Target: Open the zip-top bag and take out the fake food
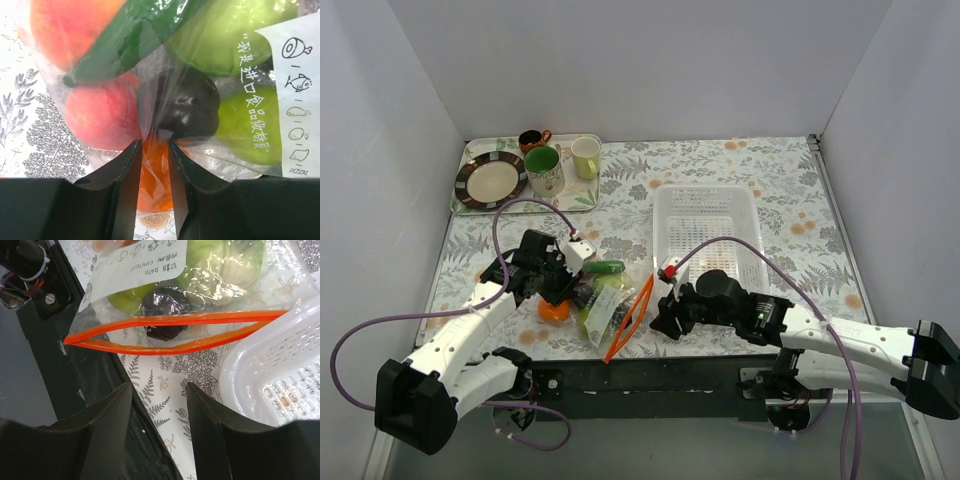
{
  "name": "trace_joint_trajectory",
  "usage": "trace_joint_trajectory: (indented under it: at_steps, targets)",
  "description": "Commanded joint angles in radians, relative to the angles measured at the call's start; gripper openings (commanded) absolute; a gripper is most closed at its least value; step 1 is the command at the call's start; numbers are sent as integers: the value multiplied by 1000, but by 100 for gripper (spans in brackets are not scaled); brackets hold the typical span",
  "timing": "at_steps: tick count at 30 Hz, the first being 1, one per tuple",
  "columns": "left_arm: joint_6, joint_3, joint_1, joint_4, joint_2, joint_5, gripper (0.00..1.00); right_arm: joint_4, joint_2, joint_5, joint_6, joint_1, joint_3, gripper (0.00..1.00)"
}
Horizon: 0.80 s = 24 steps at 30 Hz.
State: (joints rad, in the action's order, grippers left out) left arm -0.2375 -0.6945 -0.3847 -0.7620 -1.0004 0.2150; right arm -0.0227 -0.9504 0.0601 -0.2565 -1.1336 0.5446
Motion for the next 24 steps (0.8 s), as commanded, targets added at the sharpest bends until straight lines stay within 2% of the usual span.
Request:
trace_joint_trajectory:
  at_steps: [1,6,12,13,14,15,24]
  targets:
    - [-29,-5,6,61,11,-19,27,90,-50,-84,8,-34,21,57]
    - [-34,-19,6,50,3,3,26,130,-129,-204,34,-94,63,59]
    - [-36,-30,6,41,8,6,22,196,-235,-330,57,-140,97,66]
    - [-37,-30,6,33,9,6,19,205,-261,-345,63,-141,101,70]
    - [-28,-34,6,30,11,6,7,207,-275,-382,68,-147,112,72]
    - [-25,-37,6,27,13,-6,1,208,-289,-394,77,-146,118,73]
    - [-34,-91,9,-10,31,3,0,259,-405,-414,138,-146,169,81]
